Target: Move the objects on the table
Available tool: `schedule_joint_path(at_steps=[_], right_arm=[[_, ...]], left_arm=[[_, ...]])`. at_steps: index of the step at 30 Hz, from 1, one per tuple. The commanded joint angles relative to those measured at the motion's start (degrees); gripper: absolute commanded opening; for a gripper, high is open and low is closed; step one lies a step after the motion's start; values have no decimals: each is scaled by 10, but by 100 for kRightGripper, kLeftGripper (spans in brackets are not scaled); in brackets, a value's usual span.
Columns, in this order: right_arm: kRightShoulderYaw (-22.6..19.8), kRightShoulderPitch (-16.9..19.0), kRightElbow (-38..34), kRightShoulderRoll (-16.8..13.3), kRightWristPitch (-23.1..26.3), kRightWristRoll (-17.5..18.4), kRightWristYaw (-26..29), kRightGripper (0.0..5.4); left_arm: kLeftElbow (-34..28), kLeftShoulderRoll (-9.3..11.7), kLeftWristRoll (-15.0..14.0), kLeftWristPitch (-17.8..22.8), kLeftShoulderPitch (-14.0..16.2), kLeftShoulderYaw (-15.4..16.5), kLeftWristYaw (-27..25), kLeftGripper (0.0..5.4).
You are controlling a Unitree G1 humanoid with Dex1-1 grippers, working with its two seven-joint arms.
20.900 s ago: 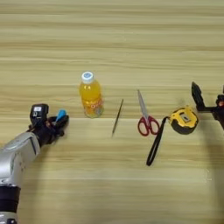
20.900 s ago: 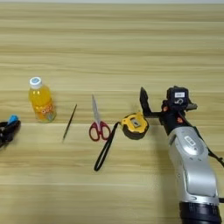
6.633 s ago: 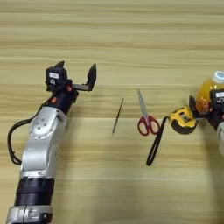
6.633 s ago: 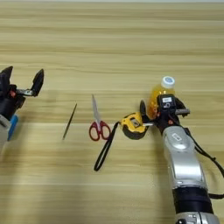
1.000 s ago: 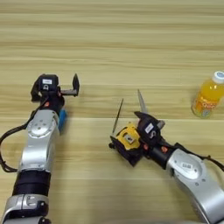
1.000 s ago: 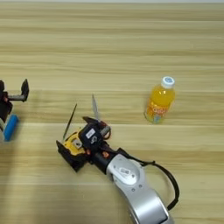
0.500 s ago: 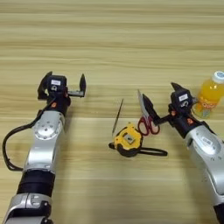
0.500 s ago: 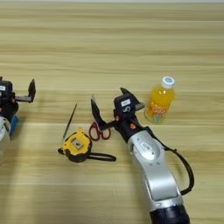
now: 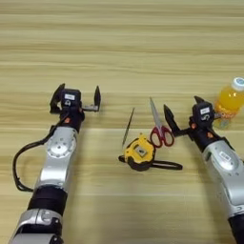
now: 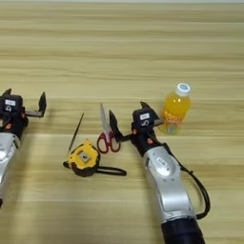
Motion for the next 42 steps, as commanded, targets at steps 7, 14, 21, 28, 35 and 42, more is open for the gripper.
schedule_joint_path(at_steps=[7, 14, 21, 28, 35, 42], right_arm=[[-4, 1, 36, -2, -64, -4, 7, 535], [-12, -18, 60, 1, -78, 4, 7, 535], [-18, -32, 85, 4, -84, 4, 7, 535], [-20, -32, 83, 5, -82, 4, 7, 535], [-24, -35, 89, 5, -82, 5, 6, 535], [-25, -37, 93, 8, -83, 4, 6, 535]], left_arm=[[39, -8, 16, -81, 3, -1, 25, 540], [27, -13, 17, -103, 8, 0, 37, 540], [-60, -14, 12, -83, 41, -24, 6, 540], [-221, -7, -11, 7, 133, -76, -74, 540], [-336, 10, -2, 98, 217, -148, -132, 540], [-327, 16, 12, 117, 226, -190, -156, 540]])
